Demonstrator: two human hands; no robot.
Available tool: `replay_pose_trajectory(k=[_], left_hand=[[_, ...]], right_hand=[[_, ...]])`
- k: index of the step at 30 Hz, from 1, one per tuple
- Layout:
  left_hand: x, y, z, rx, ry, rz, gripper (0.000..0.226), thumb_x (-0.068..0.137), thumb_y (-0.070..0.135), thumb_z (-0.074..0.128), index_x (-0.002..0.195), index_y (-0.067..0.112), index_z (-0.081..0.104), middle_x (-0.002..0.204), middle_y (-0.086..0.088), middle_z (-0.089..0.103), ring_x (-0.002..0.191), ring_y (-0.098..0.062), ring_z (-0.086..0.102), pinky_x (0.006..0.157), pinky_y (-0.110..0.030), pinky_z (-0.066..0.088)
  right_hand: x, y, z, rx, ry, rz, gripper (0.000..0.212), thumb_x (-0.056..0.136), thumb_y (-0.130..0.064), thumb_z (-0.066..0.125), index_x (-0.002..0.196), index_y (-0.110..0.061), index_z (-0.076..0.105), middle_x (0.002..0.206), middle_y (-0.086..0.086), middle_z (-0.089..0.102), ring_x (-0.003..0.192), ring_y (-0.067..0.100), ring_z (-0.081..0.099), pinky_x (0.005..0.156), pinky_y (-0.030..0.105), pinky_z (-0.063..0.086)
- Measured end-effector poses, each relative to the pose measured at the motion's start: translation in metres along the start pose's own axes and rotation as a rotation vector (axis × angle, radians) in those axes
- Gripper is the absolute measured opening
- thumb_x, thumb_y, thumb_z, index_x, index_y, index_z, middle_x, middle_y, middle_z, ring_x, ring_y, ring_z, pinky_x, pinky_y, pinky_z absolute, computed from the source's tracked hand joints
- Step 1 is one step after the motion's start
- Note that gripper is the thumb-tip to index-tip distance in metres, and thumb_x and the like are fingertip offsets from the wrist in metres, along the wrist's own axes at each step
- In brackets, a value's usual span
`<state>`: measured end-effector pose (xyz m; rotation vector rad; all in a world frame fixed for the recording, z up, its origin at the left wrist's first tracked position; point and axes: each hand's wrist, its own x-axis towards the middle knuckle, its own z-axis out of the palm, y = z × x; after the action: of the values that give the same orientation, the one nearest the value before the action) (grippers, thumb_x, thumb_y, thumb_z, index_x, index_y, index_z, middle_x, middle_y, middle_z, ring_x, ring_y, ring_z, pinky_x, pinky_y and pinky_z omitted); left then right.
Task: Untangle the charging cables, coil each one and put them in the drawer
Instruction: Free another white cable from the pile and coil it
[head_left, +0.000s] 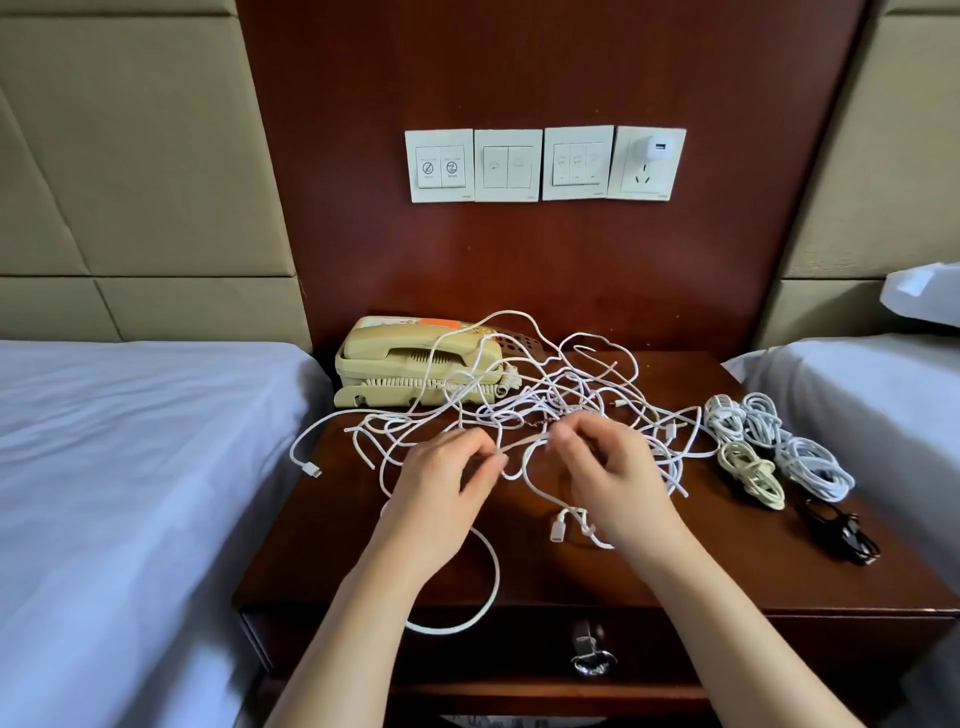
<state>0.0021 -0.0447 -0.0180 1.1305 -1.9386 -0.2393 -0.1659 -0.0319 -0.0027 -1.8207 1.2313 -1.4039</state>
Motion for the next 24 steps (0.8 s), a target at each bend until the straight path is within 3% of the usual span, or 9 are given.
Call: replay_pose_trajectory(k=[2,5,11,14,16,18,20,22,24], left_hand=[[0.002,-0.007,0.003,0.055,0.015,-0.005,0.013,0.092,0.018,0.055,0.08,0.021,0.05,0.079,0.014,0.049,0.08,-0.006,0.048,0.076,-0.023,0.038],[0.005,-0.02,0.011,0.146,0.0,-0.067,0.006,0.094,0.02,0.052,0.089,0.016,0.054,0.094,0.008,0.049,0.095,-0.015,0.049,0.085,-0.032,0.038],[0.012,-0.031,0.022,0.164,0.016,-0.162,0.014,0.096,0.021,0.047,0.099,0.013,0.058,0.106,0.003,0.053,0.097,-0.015,0.052,0.085,-0.032,0.04],[0.014,-0.036,0.024,0.102,0.062,-0.235,0.015,0.095,0.013,0.047,0.083,0.016,0.056,0.091,0.003,0.055,0.082,-0.016,0.052,0.073,-0.028,0.038],[0.016,-0.036,0.023,0.104,0.119,-0.233,0.02,0.093,0.007,0.049,0.077,0.016,0.054,0.081,0.003,0.055,0.075,-0.017,0.051,0.069,-0.028,0.036],[0.018,-0.03,0.021,0.127,0.161,-0.176,0.017,0.092,0.006,0.051,0.078,0.011,0.058,0.081,0.003,0.054,0.073,-0.016,0.049,0.068,-0.026,0.035],[0.02,-0.022,0.021,0.153,0.157,-0.101,0.014,0.093,0.006,0.052,0.082,0.006,0.062,0.084,0.002,0.055,0.074,-0.015,0.05,0.069,-0.024,0.035],[0.021,-0.017,0.024,0.168,0.126,-0.056,0.013,0.092,0.005,0.053,0.084,0.004,0.064,0.087,-0.001,0.057,0.076,-0.015,0.052,0.068,-0.019,0.032],[0.02,-0.016,0.029,0.16,0.103,-0.017,0.009,0.09,0.002,0.056,0.087,0.002,0.065,0.089,-0.005,0.059,0.077,-0.016,0.055,0.067,-0.017,0.033]], right_hand=[[0.002,-0.001,-0.004,0.245,0.112,0.111,0.032,0.1,-0.015,0.043,0.068,-0.011,0.049,0.047,-0.012,0.032,0.045,0.006,0.025,0.046,0.024,0.021],[0.001,0.0,-0.008,0.522,0.254,0.206,0.034,0.102,-0.016,0.038,0.068,-0.013,0.045,0.049,-0.008,0.027,0.045,0.007,0.019,0.041,0.021,0.017],[0.002,0.005,-0.009,0.645,0.456,0.306,0.033,0.099,-0.011,0.036,0.066,-0.017,0.037,0.051,-0.006,0.024,0.044,0.008,0.017,0.041,0.022,0.016],[0.004,0.013,-0.011,0.293,0.489,0.347,0.033,0.093,-0.009,0.04,0.061,-0.016,0.039,0.05,-0.006,0.028,0.045,0.01,0.021,0.044,0.024,0.018],[0.004,0.017,-0.014,-0.071,0.349,0.298,0.024,0.094,-0.01,0.043,0.077,-0.015,0.06,0.057,-0.008,0.048,0.046,0.007,0.037,0.048,0.024,0.028],[0.001,0.02,-0.014,-0.4,0.193,0.255,0.027,0.095,-0.011,0.044,0.114,-0.016,0.063,0.093,-0.003,0.065,0.078,0.011,0.059,0.065,0.026,0.042],[-0.003,0.022,-0.011,-0.725,0.183,0.131,0.038,0.092,-0.011,0.051,0.129,-0.015,0.056,0.119,0.003,0.062,0.109,0.022,0.055,0.088,0.034,0.044],[-0.006,0.017,-0.003,-0.954,0.246,-0.041,0.042,0.084,-0.016,0.062,0.125,-0.011,0.058,0.117,0.004,0.064,0.109,0.027,0.058,0.093,0.04,0.044],[-0.006,0.017,0.003,-1.0,0.257,-0.163,0.04,0.081,-0.025,0.059,0.118,-0.011,0.062,0.107,0.002,0.068,0.099,0.025,0.063,0.089,0.04,0.047]])
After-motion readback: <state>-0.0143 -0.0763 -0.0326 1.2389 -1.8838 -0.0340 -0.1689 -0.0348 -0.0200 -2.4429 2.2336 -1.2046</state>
